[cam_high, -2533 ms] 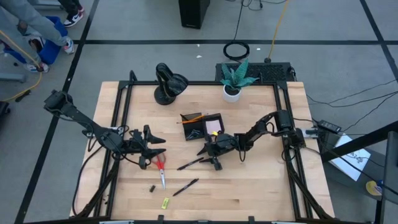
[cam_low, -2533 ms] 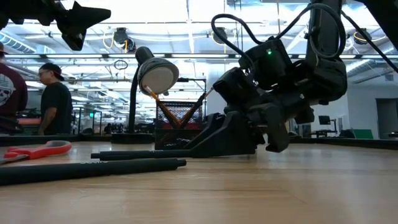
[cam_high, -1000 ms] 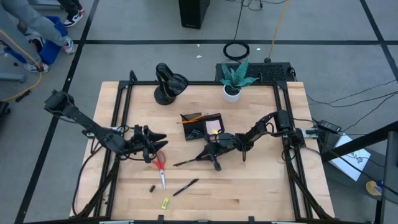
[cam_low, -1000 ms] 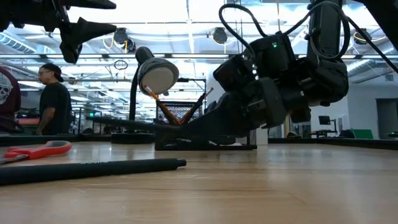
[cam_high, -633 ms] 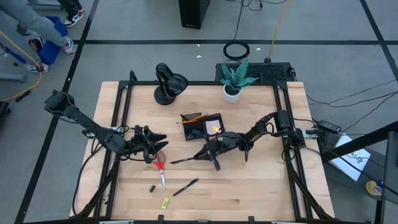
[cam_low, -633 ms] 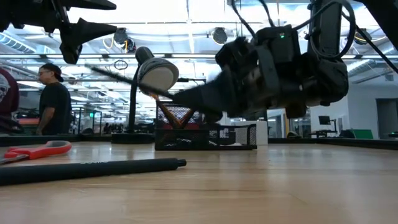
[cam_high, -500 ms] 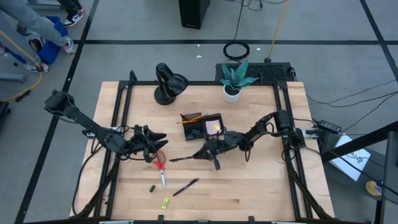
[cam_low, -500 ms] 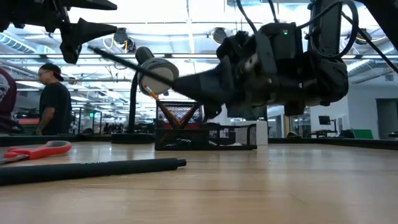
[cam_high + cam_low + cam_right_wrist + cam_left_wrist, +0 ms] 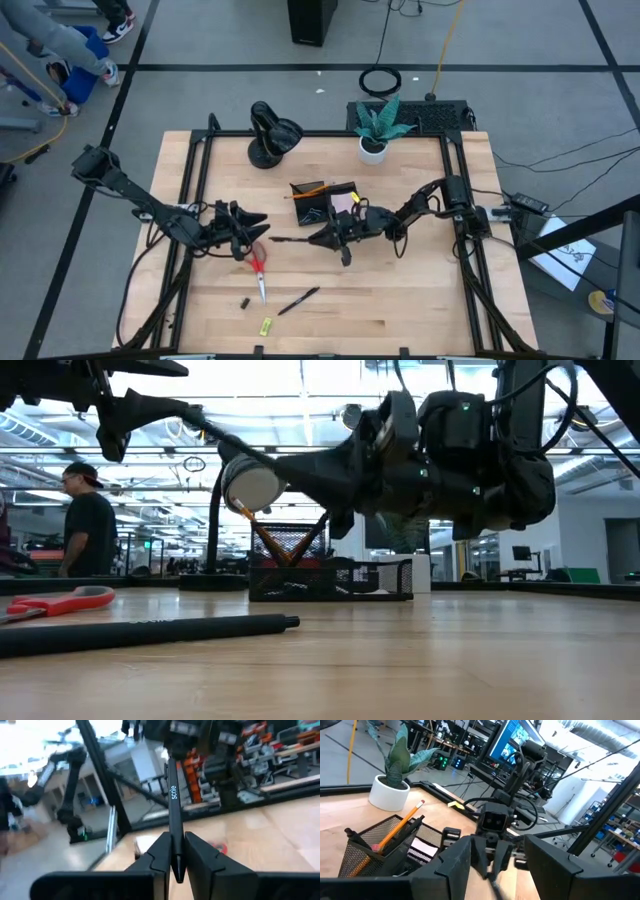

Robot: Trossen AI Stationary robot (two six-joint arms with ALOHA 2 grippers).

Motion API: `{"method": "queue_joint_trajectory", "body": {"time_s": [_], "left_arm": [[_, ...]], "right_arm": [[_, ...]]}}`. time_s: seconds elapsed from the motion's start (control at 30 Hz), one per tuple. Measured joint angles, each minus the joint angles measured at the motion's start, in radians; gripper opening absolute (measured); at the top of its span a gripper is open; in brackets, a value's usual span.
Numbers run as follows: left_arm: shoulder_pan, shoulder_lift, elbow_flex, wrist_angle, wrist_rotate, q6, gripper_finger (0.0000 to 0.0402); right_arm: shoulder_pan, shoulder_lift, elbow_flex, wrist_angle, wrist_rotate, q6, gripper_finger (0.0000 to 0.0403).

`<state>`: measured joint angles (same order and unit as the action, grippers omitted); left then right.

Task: Pick and place office supplies into organizer
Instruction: Put the black pen into the desk organizer

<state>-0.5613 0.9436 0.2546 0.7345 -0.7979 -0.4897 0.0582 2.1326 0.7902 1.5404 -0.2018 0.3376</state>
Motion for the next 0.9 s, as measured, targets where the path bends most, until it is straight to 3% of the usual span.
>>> {"method": "queue_joint_trajectory", "body": {"time_s": [0.1,0.33,0.53,0.9], "left_arm": [[0.000,0.000,0.000,0.000,-0.016,-0.011,0.0189],[0.000,0.001,0.000,-0.006,-0.031,-0.014,0.0189],[0.011,0.069,0.000,0.019,-0.096,-0.075,0.0189],[0.031,0.151,0.000,0.111,-0.094,-0.109,0.0189]], "right_arm": [[-0.001,-0.001,0.000,0.025,0.046,0.028,0.0033],[-0.013,-0.001,0.039,0.024,0.043,0.029,0.0033],[-0.013,0.000,0.093,-0.007,0.044,0.040,0.0032],[-0.013,0.000,0.124,-0.006,0.069,0.016,0.0035]]}}
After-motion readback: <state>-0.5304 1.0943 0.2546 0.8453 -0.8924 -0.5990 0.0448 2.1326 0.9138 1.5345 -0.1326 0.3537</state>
